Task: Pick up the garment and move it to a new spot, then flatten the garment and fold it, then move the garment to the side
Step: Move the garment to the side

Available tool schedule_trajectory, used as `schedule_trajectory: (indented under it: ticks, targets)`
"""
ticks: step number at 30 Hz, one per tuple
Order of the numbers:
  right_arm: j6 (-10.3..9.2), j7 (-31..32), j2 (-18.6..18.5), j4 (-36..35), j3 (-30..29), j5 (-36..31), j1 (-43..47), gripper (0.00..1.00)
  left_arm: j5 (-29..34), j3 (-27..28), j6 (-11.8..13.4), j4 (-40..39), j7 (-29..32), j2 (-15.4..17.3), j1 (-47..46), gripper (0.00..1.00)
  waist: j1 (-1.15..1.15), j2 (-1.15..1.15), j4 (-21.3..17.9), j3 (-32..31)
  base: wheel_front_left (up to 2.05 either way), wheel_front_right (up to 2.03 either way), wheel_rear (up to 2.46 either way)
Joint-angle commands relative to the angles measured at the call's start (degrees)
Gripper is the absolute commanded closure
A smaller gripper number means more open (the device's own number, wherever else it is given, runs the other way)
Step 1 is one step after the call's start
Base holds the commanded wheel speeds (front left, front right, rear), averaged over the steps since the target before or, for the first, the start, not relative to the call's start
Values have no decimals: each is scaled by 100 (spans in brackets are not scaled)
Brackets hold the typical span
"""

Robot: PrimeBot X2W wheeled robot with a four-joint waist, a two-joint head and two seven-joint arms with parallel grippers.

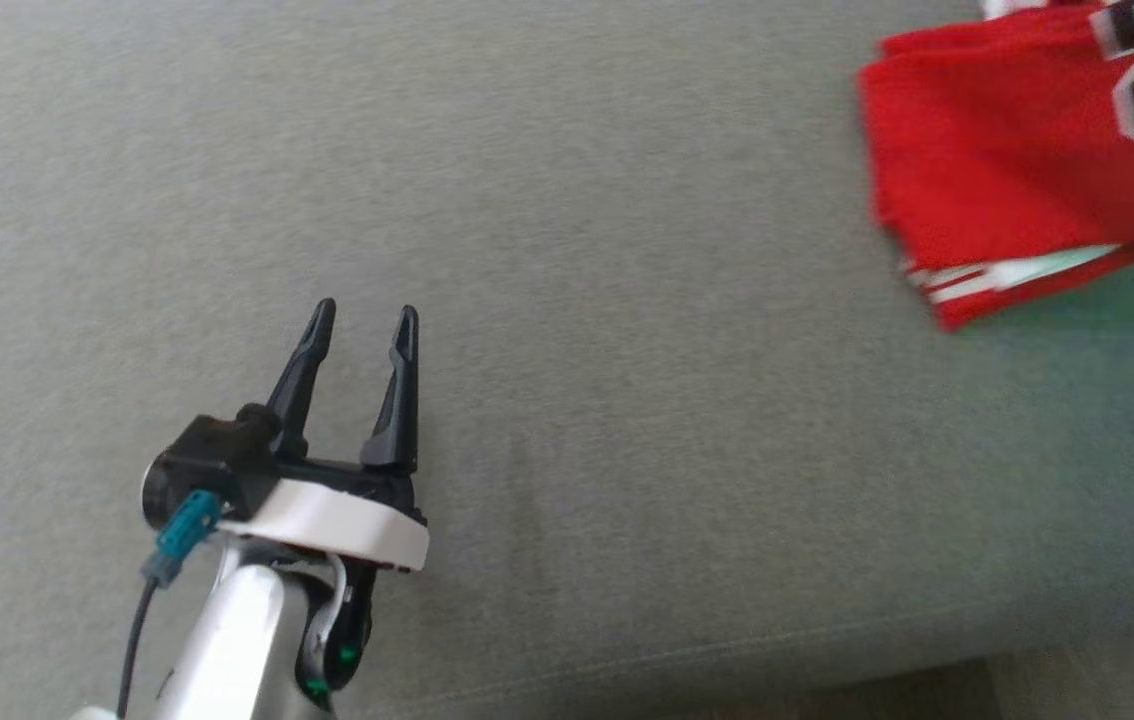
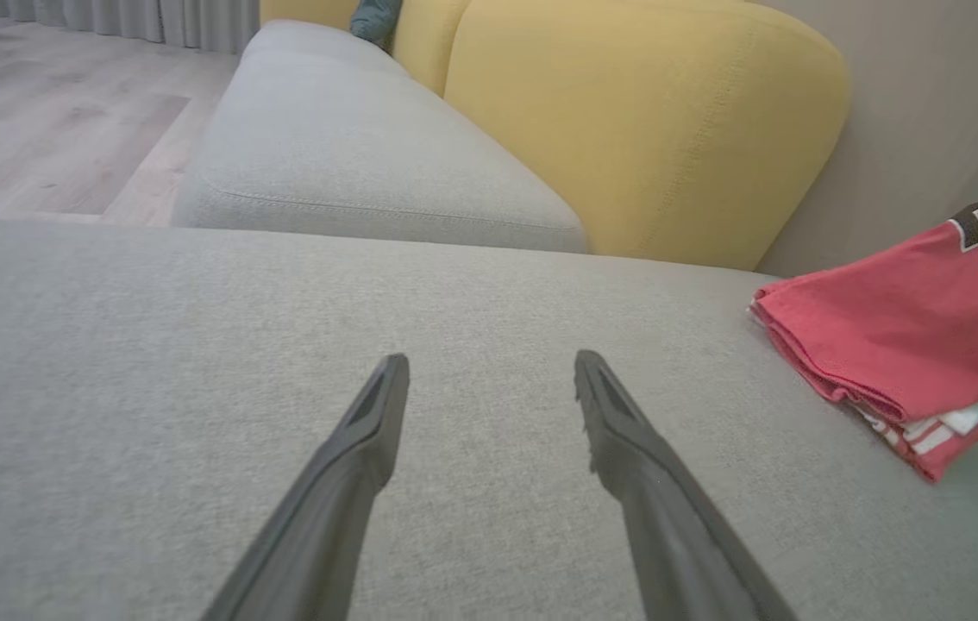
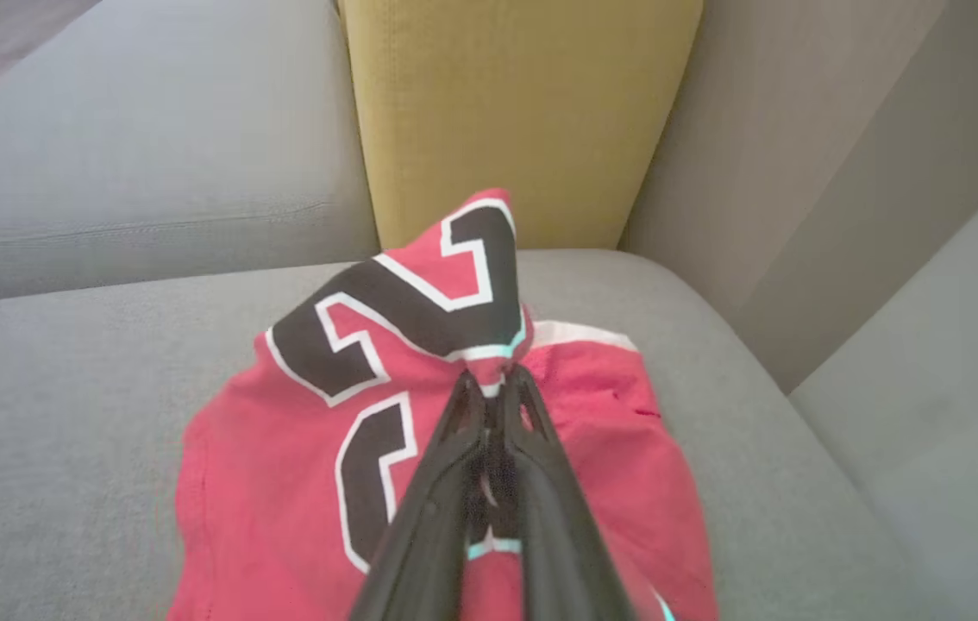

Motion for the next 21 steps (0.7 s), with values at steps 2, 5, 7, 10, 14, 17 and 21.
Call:
schedule_trajectory:
  ticks: [2, 5, 7, 10, 14, 17, 21]
  targets:
    - [37, 16, -346, -63, -129, -241, -374, 100, -52, 151, 28, -163, -62, -31, -66, 0, 0, 0, 294, 49, 0, 0, 0]
    - [37, 5, -567, 46, -288, -466, -543, 100, -57, 141, 27, -155, -70, -47, -71, 0, 0, 0, 418, 117, 0, 0, 0]
    - [37, -30, -730, 140, -383, -592, -656, 100, -55, 122, 14, -151, -73, -57, -96, 0, 0, 0, 494, 175, 0, 0, 0]
    - [37, -8, -969, 238, -487, -827, -766, 100, -47, 83, 0, -156, -76, -73, -142, 0, 0, 0, 599, 259, 0, 0, 0]
    - [37, 97, -1161, 224, -629, -1047, -845, 100, -41, 79, -5, -186, -77, -86, -162, 0, 0, 0, 674, 334, 0, 0, 0]
    - [37, 264, -1351, 194, -737, -1207, -890, 100, -29, 63, -14, -208, -77, -98, -174, 0, 0, 0, 735, 392, 0, 0, 0]
    - [37, 426, -1530, 94, -739, -1428, -864, 100, -26, 64, -23, -225, -78, -111, -191, 0, 0, 0, 769, 455, 0, 0, 0]
